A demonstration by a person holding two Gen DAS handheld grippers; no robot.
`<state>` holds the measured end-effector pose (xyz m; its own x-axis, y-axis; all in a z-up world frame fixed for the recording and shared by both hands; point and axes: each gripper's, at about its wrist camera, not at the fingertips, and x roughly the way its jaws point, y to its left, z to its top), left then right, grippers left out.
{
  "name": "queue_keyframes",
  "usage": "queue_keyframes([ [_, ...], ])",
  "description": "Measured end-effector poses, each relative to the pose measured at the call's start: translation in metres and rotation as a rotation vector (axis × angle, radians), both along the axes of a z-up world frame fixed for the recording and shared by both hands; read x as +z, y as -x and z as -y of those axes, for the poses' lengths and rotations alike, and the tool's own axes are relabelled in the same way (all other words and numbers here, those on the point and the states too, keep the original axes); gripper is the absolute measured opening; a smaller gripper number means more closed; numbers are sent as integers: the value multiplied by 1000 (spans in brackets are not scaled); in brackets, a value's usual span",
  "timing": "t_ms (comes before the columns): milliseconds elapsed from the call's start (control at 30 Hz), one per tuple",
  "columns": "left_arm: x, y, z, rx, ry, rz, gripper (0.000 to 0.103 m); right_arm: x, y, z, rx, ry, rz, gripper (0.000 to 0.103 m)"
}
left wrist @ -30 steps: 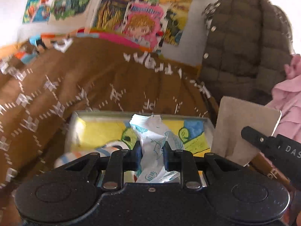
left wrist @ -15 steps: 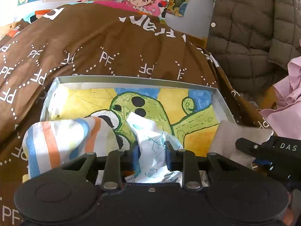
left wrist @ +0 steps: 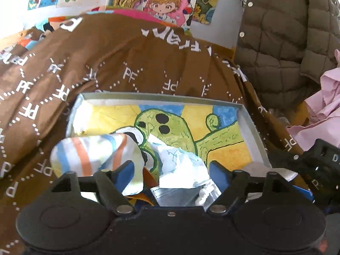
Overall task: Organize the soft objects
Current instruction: 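Open left tool over the tray while right tool releases the beige cloth there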
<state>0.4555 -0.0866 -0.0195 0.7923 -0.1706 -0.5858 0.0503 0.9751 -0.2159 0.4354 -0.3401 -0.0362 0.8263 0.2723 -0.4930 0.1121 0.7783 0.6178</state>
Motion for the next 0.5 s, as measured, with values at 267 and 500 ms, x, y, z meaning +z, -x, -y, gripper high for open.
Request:
queue_keyframes([
  [267, 48, 50, -11, 7, -4, 61, 91, 44, 45, 7, 20, -5, 56, 103],
  [500, 88, 110, -26, 25, 8, 119, 97, 89, 104, -5, 36, 96, 117, 103],
])
